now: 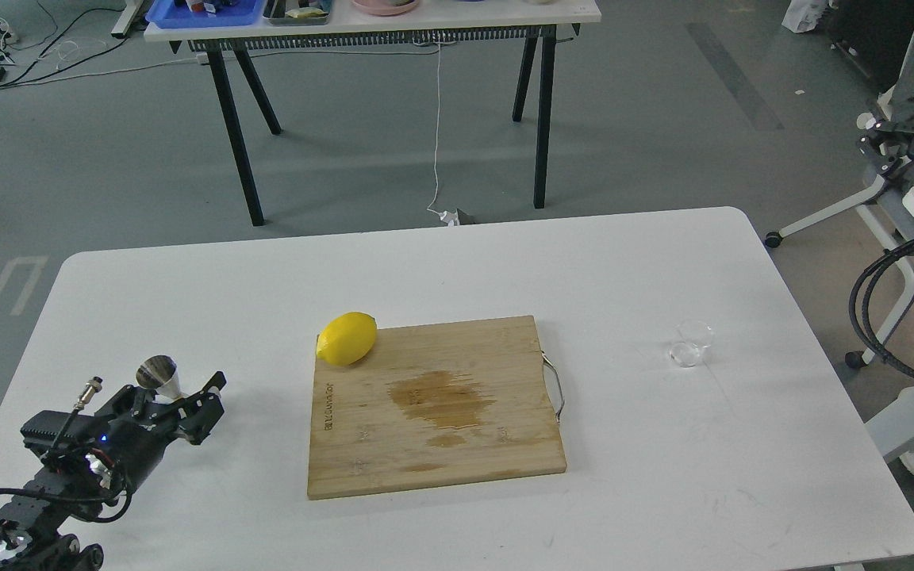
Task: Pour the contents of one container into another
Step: 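Reach the left gripper to the steel jigger and grasp it, then lift the jigger with the left gripper and carry it over the board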
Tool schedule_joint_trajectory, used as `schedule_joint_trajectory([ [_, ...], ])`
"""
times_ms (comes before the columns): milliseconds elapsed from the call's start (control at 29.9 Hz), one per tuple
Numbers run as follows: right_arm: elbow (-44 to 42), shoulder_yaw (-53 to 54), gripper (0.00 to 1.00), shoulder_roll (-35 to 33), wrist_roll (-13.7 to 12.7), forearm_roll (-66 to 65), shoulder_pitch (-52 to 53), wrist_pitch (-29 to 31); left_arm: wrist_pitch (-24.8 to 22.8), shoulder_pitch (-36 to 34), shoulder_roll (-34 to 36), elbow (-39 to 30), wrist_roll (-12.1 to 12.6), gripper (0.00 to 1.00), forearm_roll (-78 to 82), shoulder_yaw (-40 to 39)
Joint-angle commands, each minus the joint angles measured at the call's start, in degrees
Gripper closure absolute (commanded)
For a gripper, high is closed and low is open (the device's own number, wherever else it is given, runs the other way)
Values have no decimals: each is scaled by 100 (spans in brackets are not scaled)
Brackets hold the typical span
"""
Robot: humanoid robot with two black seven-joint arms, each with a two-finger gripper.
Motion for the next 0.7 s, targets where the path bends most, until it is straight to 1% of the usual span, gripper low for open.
schedule_joint_trajectory([
  [0,0,0,1,-16,0,0,-2,0,0,-59,-76,237,0,60,-6,-8],
  [67,0,-9,1,-16,0,0,-2,0,0,-59,-76,237,0,71,-15,-9],
  [134,9,-9,1,-16,0,0,-2,0,0,-68,-76,237,0,87,-24,-9],
  [167,9,-9,1,-16,0,0,-11,0,0,-77,-76,237,0,90,-33,-17],
  [301,9,-9,1,-16,0,0,-2,0,0,-77,-41,167,0,95,-226,-9],
  [435,9,-9,1,-25,-26,0,-11,0,0,-94,-32,53,0,95,-226,-9],
  [569,0,52,1,-25,-44,0,24,0,0,-164,117,-473,0,95,-244,-17],
  [669,-26,131,1,-33,-53,8,121,0,0,-427,381,-974,0,95,-253,-17],
])
